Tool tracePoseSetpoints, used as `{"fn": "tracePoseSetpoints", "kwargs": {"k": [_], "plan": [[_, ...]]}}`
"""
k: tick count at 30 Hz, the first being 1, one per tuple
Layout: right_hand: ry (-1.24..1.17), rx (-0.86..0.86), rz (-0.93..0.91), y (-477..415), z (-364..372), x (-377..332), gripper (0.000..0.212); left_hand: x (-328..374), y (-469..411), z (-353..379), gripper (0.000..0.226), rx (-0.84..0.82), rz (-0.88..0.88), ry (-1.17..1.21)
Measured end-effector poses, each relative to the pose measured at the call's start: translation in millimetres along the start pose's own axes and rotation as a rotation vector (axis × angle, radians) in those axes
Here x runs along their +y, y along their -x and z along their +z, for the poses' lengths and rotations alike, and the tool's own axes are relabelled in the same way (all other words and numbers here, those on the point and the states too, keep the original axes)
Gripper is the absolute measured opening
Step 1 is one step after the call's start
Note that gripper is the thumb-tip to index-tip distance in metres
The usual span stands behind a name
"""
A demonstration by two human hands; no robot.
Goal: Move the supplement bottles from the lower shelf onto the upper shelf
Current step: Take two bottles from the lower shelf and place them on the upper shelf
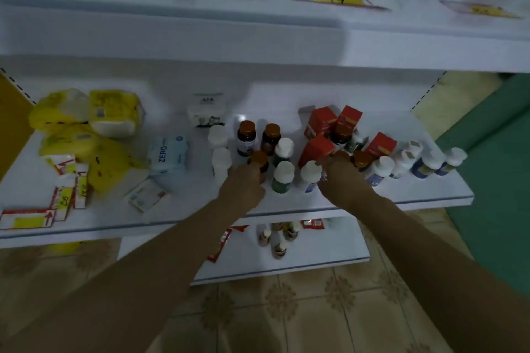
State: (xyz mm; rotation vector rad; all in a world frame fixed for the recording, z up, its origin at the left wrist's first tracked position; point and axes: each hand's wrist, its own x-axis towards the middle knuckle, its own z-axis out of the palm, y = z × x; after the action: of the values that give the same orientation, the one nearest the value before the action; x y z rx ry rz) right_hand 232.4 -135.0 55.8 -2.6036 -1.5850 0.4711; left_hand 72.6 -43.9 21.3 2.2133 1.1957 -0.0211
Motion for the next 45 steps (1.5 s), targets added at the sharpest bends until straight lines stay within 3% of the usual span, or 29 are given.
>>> {"fn": "tracePoseSetpoints", "kwargs": {"k": [3, 6, 9, 11, 14, 20, 26, 28, 34, 39, 45], "plan": [[0.045, -0.004, -0.114, -22.2, 13.3, -0.8, 0.032, -13.4, -9.9, 12.4, 0.04, 0.184, -0.158, 0.028], [0.081, -0.029, -0.207, -43.1, 26.3, -4.7, 0.041, -30.2, -19.3, 12.6, 0.046, 0.37, -0.307, 0.043], [0.188, -0.058, -0.282, -60.7, 41.3, -6.5, 0.054, -43.9, -38.7, 9.2, 0.063, 0.42, -0.357, 0.006], [0.255, -0.06, -0.315, -70.2, 51.9, -7.9, 0.05, -50.5, -54.1, 8.5, 0.072, 0.387, -0.359, 0.028], [0.233, -0.04, -0.326, -79.3, 66.4, -6.7, 0.039, -55.1, -69.2, 13.1, 0.064, 0.353, -0.344, 0.132], [0.041, -0.017, -0.294, -82.3, 72.5, -0.6, 0.037, -50.0, -67.1, 23.1, 0.043, 0.457, -0.338, 0.331], [-0.245, -0.049, -0.226, -60.8, 62.6, 1.3, 0.051, -52.1, -36.5, 30.0, 0.05, 0.408, -0.361, 0.601], [-0.321, -0.051, -0.209, -48.0, 55.2, 0.5, 0.048, -52.2, -19.2, 29.2, 0.041, 0.38, -0.358, 0.701], [-0.721, -0.054, -0.215, 13.6, 20.0, -14.7, 0.032, -34.3, 54.1, 12.2, 0.033, 0.195, -0.211, 1.356], [-0.943, 0.009, -0.194, 84.5, -12.6, -43.8, 0.025, -15.8, 119.6, -15.2, 0.021, 0.099, -0.117, 1.468], [-1.088, 0.075, -0.202, 164.3, -57.1, -73.7, 0.042, 17.0, 190.1, -60.1, 0.019, 0.044, 0.099, 1.472]]}}
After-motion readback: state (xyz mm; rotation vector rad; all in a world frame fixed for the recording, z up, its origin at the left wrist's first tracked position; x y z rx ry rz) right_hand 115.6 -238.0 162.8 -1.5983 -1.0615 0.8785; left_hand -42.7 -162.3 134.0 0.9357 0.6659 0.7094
